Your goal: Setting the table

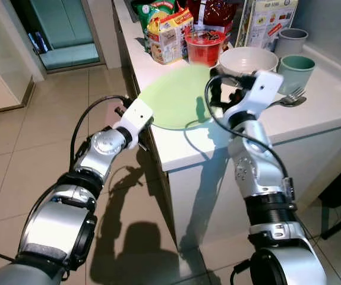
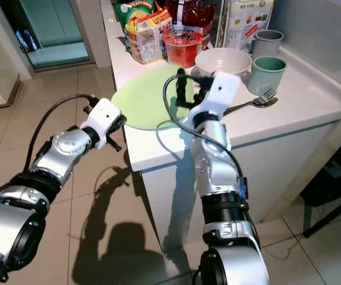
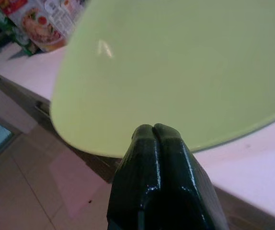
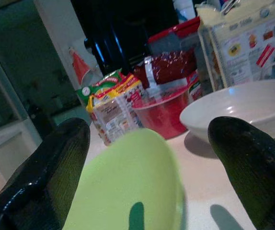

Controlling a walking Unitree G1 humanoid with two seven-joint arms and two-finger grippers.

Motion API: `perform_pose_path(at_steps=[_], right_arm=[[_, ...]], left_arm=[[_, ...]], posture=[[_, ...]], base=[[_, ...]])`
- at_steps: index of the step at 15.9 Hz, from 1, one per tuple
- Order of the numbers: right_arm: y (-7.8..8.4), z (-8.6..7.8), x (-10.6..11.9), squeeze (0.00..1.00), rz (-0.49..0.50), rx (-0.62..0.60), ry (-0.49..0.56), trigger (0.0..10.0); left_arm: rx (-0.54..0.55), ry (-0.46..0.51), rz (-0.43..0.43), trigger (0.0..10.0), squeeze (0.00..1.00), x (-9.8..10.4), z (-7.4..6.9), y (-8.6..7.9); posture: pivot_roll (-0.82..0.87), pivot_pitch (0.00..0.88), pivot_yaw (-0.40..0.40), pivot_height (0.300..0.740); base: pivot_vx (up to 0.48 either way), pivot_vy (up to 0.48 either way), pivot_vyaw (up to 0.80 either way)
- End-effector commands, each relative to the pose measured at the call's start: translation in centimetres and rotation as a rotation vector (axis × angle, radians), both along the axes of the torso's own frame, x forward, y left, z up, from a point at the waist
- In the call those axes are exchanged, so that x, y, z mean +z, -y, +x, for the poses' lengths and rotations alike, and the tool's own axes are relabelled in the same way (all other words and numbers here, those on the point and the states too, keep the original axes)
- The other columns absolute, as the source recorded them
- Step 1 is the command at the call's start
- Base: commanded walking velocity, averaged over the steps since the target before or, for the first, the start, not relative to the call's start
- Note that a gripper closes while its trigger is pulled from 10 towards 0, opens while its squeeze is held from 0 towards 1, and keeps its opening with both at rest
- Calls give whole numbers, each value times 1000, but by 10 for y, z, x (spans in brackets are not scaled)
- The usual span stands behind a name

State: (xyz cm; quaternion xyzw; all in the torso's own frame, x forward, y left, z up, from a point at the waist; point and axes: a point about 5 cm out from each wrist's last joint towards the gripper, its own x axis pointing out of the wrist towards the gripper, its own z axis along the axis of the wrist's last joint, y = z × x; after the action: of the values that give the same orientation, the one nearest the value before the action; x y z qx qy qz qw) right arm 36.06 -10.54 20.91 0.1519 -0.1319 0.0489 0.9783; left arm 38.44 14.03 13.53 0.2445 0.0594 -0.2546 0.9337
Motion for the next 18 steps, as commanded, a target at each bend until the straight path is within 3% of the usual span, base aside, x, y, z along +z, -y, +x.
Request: perform_pose_path(at_steps=[1,6,13,16,18], right_arm=[[-3,-1,3,0,-8,10,3,10000],[2,-3,4,0,15,-4,-21,10000],[22,5,-39,0,150,-74,-224,10000],[15,8,-53,0,136,-37,-268,10000],[4,9,-49,0,92,34,-231,10000]], left_arm=[[17,-110,32,10000,0,-26,-9,-4],[7,-141,57,10000,0,-38,-16,-3],[5,-134,65,10000,0,-36,-15,-5],[1,-131,65,10000,0,-35,-14,-4],[-5,-127,64,10000,0,-34,-14,-3]], posture=[[67,0,75,740],[66,0,74,740],[73,0,77,740],[76,0,77,740],[79,0,77,740]], base=[[0,0,0],[0,0,0],[0,0,0],[0,0,0],[0,0,0]])
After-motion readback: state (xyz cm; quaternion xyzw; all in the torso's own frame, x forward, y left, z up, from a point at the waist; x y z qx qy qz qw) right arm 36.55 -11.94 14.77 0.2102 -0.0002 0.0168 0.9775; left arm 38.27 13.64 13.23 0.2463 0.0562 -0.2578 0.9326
